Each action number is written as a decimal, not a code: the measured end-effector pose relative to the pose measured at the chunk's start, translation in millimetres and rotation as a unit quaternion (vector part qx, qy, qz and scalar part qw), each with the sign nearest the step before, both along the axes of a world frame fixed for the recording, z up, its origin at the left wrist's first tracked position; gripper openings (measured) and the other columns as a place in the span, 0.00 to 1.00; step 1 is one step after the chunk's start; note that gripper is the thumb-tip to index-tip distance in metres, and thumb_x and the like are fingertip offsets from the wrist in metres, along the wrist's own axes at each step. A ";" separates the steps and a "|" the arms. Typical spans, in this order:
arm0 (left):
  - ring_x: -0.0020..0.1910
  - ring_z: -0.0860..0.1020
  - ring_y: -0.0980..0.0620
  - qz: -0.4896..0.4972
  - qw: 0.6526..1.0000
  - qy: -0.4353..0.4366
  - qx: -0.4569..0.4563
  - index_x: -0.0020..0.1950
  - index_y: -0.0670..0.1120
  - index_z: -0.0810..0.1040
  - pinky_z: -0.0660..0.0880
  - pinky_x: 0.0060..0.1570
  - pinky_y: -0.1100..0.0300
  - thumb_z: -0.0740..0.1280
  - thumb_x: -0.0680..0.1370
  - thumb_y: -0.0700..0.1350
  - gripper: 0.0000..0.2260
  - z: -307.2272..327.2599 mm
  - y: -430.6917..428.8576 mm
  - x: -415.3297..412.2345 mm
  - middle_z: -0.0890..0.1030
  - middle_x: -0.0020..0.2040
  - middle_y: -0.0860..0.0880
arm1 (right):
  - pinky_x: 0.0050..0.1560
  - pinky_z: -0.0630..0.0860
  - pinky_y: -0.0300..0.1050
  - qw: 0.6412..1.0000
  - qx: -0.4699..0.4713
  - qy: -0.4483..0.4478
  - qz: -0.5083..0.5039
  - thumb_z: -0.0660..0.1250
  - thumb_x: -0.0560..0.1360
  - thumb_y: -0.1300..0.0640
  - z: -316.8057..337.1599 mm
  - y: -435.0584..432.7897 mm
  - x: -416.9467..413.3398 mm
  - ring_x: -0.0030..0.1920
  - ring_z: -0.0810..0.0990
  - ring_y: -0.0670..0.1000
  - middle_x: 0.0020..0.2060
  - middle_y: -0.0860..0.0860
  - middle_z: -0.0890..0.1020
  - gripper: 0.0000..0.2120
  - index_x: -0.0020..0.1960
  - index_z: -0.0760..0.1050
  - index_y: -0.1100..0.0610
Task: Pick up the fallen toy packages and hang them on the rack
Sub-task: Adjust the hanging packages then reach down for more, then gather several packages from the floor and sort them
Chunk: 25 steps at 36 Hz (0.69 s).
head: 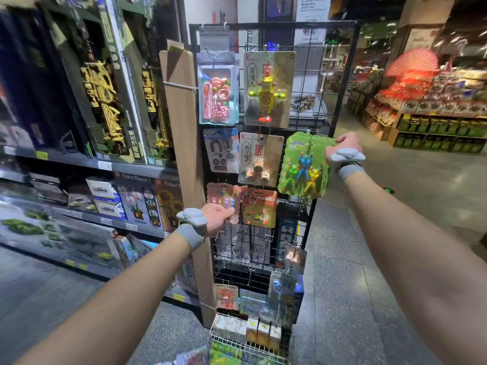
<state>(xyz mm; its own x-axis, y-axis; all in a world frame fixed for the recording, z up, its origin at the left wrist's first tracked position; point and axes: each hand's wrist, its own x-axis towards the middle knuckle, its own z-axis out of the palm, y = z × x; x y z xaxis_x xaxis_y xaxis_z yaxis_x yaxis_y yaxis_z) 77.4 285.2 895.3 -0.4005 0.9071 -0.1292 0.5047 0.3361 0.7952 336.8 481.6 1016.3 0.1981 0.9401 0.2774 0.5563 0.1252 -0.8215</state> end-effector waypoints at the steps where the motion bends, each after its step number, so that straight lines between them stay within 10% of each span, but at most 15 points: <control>1: 0.22 0.61 0.51 0.006 1.000 -0.008 0.002 0.29 0.49 0.62 0.58 0.25 0.64 0.62 0.81 0.55 0.23 1.1 0.0 -0.5 0.62 0.24 0.50 | 0.49 0.69 0.42 1.000 0.003 0.004 -0.002 0.65 0.72 0.63 0.1 -1.0 -0.6 0.57 0.75 0.58 0.59 0.57 0.75 0.15 0.59 0.72 0.59; 6: 0.23 0.61 0.51 0.020 0.999 -0.028 0.005 0.30 0.49 0.63 0.57 0.25 0.66 0.64 0.80 0.54 0.21 1.2 -8.2 -2.1 0.63 0.26 0.49 | 0.60 0.70 0.49 0.999 -0.014 -0.006 -0.033 0.64 0.77 0.54 -17.2 -12.7 -1.0 0.63 0.72 0.60 0.63 0.60 0.73 0.18 0.62 0.70 0.62; 13: 0.25 0.64 0.49 0.028 0.998 -0.012 -0.050 0.31 0.47 0.63 0.60 0.24 0.64 0.62 0.81 0.58 0.23 -34.6 -40.6 -10.4 0.66 0.30 0.45 | 0.46 0.69 0.44 0.984 -0.119 -0.128 0.041 0.58 0.78 0.53 -99.2 -60.6 -16.2 0.53 0.79 0.62 0.48 0.60 0.79 0.15 0.50 0.79 0.63; 25: 0.29 0.69 0.49 0.048 0.978 -0.017 -0.202 0.37 0.45 0.72 0.66 0.30 0.61 0.61 0.82 0.53 0.17 -159.9 -119.3 -25.3 0.71 0.31 0.48 | 0.62 0.69 0.47 0.887 -0.314 -0.246 0.234 0.50 0.83 0.54 -268.4 -177.8 -82.6 0.65 0.74 0.58 0.66 0.56 0.75 0.20 0.65 0.75 0.61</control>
